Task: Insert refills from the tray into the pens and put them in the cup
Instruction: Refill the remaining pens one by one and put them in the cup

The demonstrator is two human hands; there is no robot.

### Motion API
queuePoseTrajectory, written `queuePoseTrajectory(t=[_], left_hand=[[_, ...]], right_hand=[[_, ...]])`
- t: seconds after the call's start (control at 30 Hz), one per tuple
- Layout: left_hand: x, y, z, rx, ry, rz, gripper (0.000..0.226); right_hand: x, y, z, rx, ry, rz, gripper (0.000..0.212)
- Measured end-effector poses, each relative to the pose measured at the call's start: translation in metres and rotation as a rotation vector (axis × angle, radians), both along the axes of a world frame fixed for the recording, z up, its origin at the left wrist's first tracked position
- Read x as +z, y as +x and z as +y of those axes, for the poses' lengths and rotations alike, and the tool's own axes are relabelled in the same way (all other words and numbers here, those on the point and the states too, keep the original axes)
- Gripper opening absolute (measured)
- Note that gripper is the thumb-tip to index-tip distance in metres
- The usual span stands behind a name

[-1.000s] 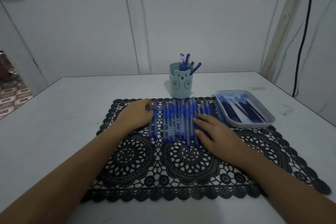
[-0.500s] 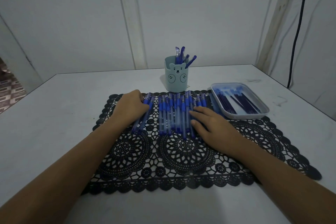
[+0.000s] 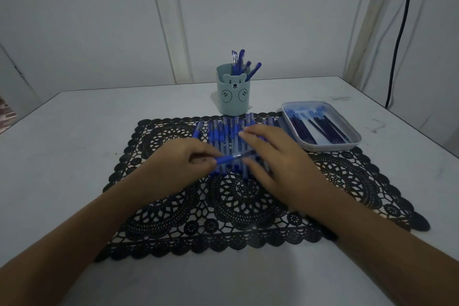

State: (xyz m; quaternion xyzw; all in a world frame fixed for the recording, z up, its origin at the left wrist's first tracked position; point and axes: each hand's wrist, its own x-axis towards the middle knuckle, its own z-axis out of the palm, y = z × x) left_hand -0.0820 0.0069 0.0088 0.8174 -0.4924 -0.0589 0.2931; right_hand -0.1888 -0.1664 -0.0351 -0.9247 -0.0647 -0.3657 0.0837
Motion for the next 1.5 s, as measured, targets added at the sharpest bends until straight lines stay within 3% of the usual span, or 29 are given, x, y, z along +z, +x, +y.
queuePoseTrajectory(t=[0.1,0.27,0.4,0.5,0.63,0.8,1.03,1.17,1.5], left_hand=[[-0.002,-0.010,0.002,-0.083,-0.058,-0.049,0.026],[-0.007,-0.013,0.001,-0.084,-0.090,-0.035,0.021],[-0.015,-0.013,0.004,-0.043,0.031,-0.103,0.014],[-0.021,-0.012,0.006,-0.042,0.134,-0.150,0.032],[-0.024,-0.011,0.006,-0.091,0.151,-0.200,0.039],[-0.023,-0.009,0.008,-0.100,0.118,-0.228,0.045],[-0.017,-0.003,0.012,-0.017,0.097,-0.322,0.029],[-0.015,0.007,0.014,0.075,0.048,-0.223,0.022],[-0.017,0.007,0.015,0.099,0.014,-0.144,0.017]], right_hand=[[0.001,-0.002,0.007,0.036,-0.092,0.071,0.040],[0.001,-0.004,0.013,0.131,-0.075,0.167,0.030],[-0.005,-0.003,0.012,0.071,-0.100,0.179,0.014],[-0.004,-0.006,0.010,0.059,-0.147,0.235,0.007],[0.003,-0.014,0.011,0.066,-0.134,0.280,0.028],[0.008,-0.017,0.006,0.100,-0.099,0.257,0.031],[0.015,-0.016,0.007,-0.029,0.025,0.370,0.038],[0.016,-0.018,-0.003,-0.071,0.137,0.413,0.029],[0.008,-0.018,0.008,0.018,0.080,0.480,0.021]])
